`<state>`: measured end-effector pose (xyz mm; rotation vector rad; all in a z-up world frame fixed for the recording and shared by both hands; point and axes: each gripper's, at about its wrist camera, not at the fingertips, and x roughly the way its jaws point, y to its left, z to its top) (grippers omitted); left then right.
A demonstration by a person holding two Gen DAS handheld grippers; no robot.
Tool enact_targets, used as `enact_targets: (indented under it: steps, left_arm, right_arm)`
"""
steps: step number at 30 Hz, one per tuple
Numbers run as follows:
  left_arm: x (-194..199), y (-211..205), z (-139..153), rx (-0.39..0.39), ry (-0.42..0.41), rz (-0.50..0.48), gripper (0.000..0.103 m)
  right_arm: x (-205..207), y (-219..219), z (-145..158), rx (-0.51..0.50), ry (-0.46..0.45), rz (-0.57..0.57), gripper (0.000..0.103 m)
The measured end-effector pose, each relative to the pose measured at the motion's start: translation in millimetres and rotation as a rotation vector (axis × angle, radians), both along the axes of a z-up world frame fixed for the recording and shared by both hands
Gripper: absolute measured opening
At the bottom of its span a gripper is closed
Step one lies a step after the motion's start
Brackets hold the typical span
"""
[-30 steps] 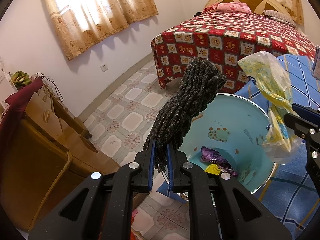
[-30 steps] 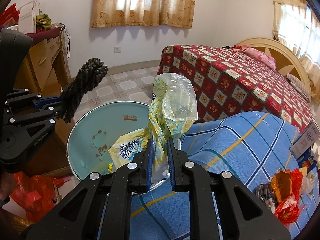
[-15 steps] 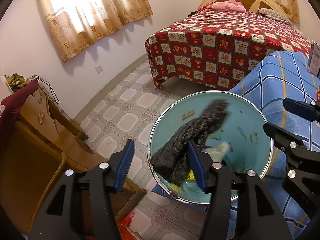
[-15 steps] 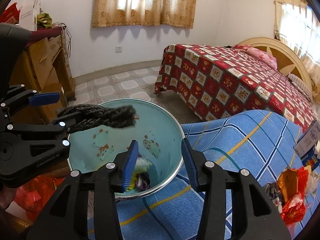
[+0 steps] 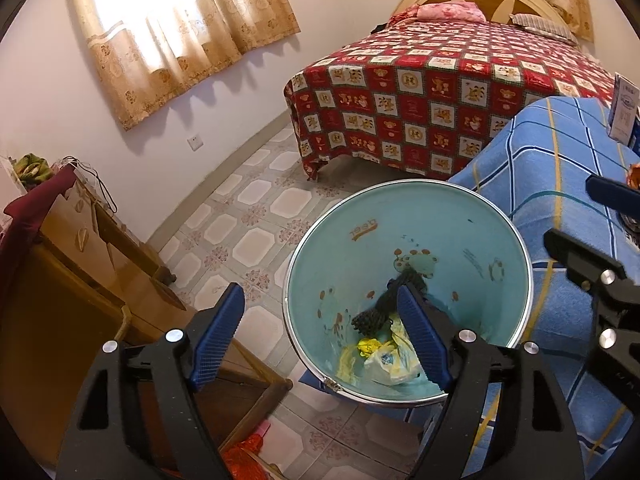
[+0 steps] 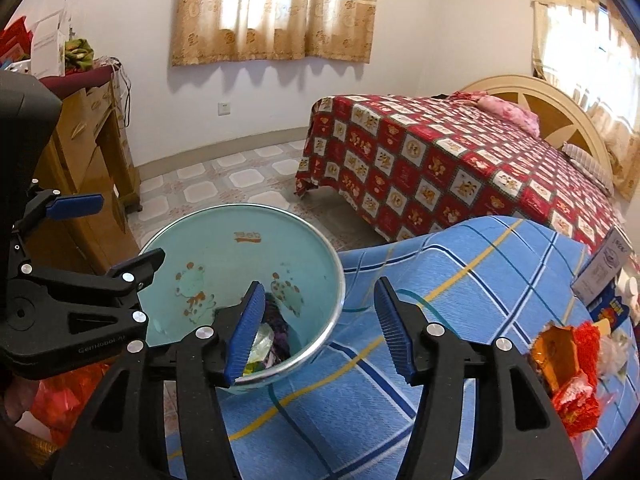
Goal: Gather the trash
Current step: 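Open both tools to drop the hair piece and clear bag into the bin, then grasp the pink wrapper with the right tool while the left tool grasps the orange wrapper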
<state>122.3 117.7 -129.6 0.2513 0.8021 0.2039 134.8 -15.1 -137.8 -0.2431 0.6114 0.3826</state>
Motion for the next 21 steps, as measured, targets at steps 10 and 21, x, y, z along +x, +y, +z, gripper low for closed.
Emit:
enact_targets:
  steps: [10,21]
  left_arm:
    - [-6.4,-20.5,-4.5,0.018,0.006,-0.03,0.093]
    - [-10.4,-59.5,-12.9,0.019,0.034,-0.084,0.097]
  right_arm:
    - [-23.0,-49.7,11.2,0.021,-0.018,-0.098,0.057]
    - [-72.6,-180.3,13.3,0.067,-0.041,-0.383,0.058]
